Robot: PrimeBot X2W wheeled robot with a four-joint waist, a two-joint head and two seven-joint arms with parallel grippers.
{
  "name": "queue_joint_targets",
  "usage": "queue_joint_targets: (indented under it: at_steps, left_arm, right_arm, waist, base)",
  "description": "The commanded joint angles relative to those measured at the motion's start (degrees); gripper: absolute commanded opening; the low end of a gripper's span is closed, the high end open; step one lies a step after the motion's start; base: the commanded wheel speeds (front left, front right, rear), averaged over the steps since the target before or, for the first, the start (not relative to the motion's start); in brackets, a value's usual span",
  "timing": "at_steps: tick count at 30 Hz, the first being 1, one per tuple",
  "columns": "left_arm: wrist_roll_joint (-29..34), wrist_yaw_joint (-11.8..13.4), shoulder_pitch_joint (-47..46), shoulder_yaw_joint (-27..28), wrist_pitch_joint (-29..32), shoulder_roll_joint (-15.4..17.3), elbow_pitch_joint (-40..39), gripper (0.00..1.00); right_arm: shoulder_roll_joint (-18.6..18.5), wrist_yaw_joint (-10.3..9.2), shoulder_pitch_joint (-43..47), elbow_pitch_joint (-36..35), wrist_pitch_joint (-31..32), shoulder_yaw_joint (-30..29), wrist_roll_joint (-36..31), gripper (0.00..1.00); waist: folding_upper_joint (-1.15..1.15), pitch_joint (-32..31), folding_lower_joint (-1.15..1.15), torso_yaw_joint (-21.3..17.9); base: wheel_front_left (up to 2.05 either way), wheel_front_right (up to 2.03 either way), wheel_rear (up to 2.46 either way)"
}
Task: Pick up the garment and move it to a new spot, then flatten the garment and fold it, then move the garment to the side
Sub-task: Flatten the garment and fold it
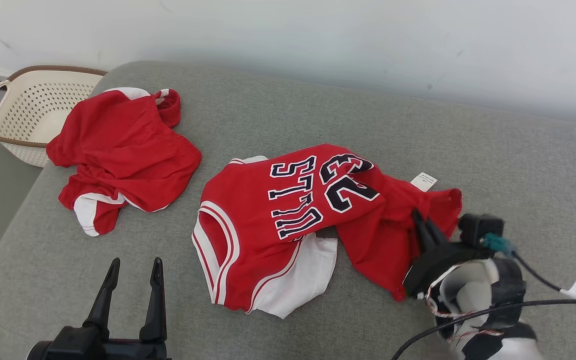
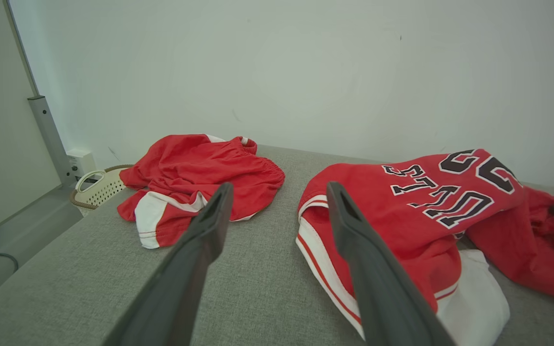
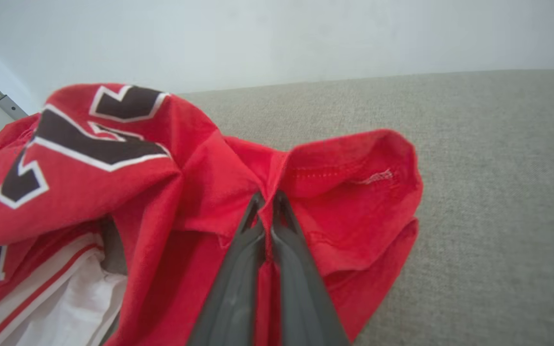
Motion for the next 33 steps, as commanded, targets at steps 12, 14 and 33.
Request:
queue_joint_targets:
  at_steps: [12, 14, 33]
  left_arm:
    - [1.0, -1.8, -0.5, 0.8, -0.3, -0.7, 1.2, 1.00]
    - [1.1, -2.0, -0.7, 0.6, -0.3, -0.8, 1.3, 1.00]
    - [-0.1, -2.5, -2.2, -0.4, -0.3, -1.1, 3.3, 1.00]
  right_arm:
    - [-8.7, 0.05, -9.7, -5.1, -0.1, 1.6, 0.7, 0.00]
    - [-10.4, 0.04, -12.6, -4.4, -0.1, 2.7, 0.9, 0.00]
    - [-17.0, 0.04, -28.3, 9.2, 6.3, 13.4, 5.2, 1.00]
  waist:
    - [0.00, 0.3, 0.00, -2.3]
    - [0.00, 0.6, 0.00, -1.9]
    - [0.00, 3.2, 0.00, 2.0]
  base:
    - [0.00, 0.00, 0.00]
    - [0.00, 0.00, 0.00]
    - [0.00, 0.00, 0.00]
